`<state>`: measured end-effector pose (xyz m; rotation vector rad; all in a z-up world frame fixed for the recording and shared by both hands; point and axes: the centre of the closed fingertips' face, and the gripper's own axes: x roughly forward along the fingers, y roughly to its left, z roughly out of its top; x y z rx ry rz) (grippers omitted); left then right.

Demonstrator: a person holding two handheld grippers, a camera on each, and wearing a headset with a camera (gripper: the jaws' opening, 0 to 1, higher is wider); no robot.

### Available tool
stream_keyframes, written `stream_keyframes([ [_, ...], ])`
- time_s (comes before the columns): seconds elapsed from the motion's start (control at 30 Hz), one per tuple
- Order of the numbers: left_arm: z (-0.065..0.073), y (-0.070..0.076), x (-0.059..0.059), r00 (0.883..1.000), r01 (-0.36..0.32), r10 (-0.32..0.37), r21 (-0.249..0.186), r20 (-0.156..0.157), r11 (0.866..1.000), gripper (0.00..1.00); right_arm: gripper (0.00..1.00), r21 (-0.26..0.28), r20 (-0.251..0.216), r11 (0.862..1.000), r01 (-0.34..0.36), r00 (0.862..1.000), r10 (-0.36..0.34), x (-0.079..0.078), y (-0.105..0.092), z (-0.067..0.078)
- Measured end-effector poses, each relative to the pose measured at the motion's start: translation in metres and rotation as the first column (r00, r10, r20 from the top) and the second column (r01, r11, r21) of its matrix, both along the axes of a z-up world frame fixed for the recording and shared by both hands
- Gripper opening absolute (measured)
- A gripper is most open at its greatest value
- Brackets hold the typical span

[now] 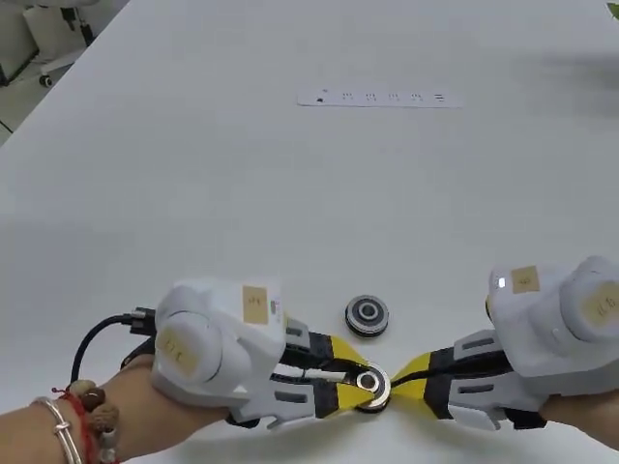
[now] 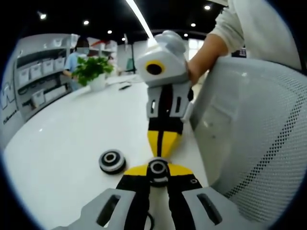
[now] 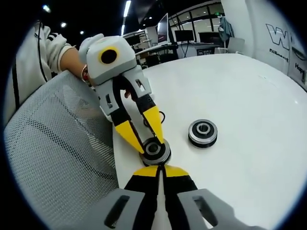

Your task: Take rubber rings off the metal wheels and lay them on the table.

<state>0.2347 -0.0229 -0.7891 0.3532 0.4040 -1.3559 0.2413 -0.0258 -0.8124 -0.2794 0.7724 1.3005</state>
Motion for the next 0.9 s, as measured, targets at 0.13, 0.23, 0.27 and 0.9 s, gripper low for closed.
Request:
stream_keyframes([
  [0.13, 0.0002, -0.0002, 0.0003, 1.0, 0.0, 0.0, 0.0, 0.003, 1.0, 0.14, 0.0, 0.006, -0.02, 1.0, 0.016, 1.0, -0.016, -0.0005, -0.0003, -0.0001],
  [0.23, -0.0002, 0.0001, 0.0008, 1.0, 0.0, 0.0, 0.0, 0.006, 1.0, 0.14, 0.0, 0.016, -0.015, 1.0, 0.009, 1.0, -0.009, -0.0008, -0.0002, 0.0009],
  [0.27, -0.0003, 0.0002, 0.0011, 1.0, 0.001, -0.001, -0.001, 0.006, 1.0, 0.14, 0.0, 0.018, -0.028, 1.0, 0.019, 0.999, -0.019, -0.0008, -0.0006, 0.0013],
  [0.9, -0.0004, 0.0004, 0.0014, 1.0, 0.002, -0.002, 0.003, 0.018, 1.0, 0.14, 0.0, 0.04, -0.151, 0.992, 0.118, 0.982, -0.11, -0.0001, -0.004, 0.0058],
])
